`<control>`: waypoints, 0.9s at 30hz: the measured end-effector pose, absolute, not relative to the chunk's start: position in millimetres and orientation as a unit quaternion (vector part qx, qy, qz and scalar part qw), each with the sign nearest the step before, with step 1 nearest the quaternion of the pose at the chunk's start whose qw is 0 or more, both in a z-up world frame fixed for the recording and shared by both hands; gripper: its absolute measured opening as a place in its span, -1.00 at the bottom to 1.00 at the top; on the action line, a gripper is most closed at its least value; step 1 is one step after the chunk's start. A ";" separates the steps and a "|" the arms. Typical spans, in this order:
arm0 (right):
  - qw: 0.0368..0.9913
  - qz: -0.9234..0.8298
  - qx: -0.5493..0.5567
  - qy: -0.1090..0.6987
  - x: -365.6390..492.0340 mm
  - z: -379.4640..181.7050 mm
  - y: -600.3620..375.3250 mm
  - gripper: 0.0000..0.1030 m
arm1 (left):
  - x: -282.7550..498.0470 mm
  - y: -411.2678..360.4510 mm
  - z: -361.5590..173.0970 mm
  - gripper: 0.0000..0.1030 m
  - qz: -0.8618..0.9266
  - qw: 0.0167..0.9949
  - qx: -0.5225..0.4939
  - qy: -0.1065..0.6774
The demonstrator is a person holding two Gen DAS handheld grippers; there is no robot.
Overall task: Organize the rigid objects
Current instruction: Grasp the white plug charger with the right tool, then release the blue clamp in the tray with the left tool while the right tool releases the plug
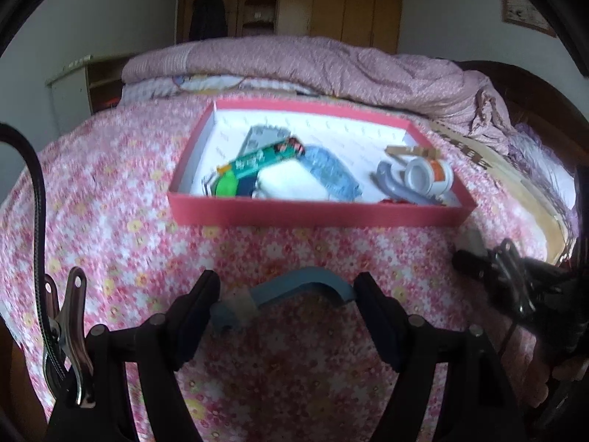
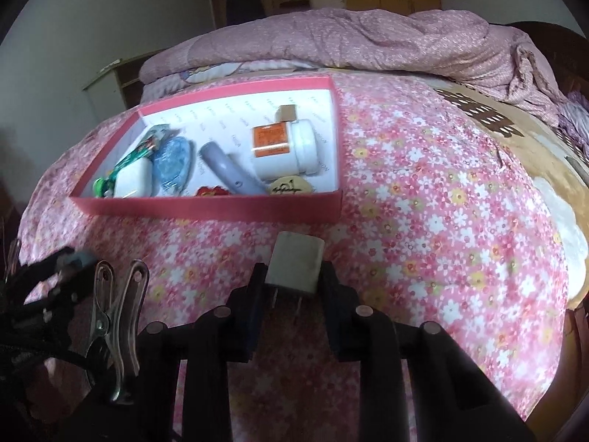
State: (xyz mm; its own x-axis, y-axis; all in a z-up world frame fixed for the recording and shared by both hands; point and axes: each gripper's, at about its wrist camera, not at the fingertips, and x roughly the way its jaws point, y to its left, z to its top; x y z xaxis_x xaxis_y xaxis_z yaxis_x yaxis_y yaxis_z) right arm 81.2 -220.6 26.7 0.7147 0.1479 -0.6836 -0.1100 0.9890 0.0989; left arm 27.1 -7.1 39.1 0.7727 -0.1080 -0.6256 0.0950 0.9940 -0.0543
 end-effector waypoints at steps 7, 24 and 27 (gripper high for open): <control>0.932 0.100 0.009 0.348 72.3 46.5 -209.1 -0.44 | 34.1 -3.3 61.4 0.53 -0.068 0.949 -0.002 0.309; 0.931 0.119 0.022 0.345 84.3 57.9 -203.2 -0.44 | 139.7 2.2 77.6 0.54 -0.049 0.949 0.009 0.310; 0.931 0.122 0.022 0.343 87.3 60.6 -202.5 -0.44 | 150.2 1.1 72.8 0.57 -0.040 0.946 0.009 0.321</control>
